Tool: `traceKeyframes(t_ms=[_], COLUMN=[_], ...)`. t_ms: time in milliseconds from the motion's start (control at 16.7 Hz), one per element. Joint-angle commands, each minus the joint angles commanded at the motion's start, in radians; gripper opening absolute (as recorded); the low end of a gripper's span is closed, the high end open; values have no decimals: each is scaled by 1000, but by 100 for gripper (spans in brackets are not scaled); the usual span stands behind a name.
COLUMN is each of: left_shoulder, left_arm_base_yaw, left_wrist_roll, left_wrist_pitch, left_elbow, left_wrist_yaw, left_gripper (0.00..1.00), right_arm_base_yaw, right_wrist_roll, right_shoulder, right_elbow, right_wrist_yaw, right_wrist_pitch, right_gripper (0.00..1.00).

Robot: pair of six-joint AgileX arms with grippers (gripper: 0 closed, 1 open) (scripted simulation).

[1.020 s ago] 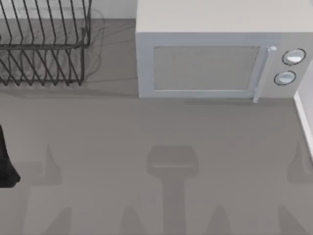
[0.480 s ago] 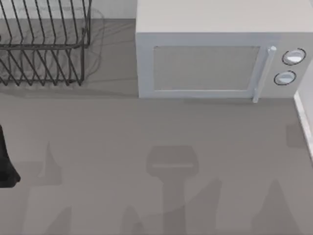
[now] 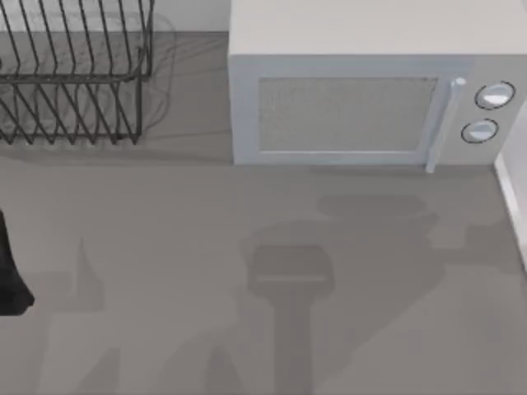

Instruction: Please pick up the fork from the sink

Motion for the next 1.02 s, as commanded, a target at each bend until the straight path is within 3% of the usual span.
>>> traceKeyframes(t_ms=[540, 1020], left_shoulder=[0, 0], left_arm_base_yaw=[0, 0], left_wrist_roll=[0, 0], left_wrist_pitch=[0, 0], left_elbow=[0, 0], left_wrist_yaw=[0, 0], left_gripper=[100, 100], right_arm_base_yaw=[-73, -77], right_wrist_roll=[-68, -76], right_shoulder=[669, 756], right_elbow=[566, 639], right_wrist_yaw=[1, 2], right_wrist_pitch=[-345, -389], right_gripper=[100, 100])
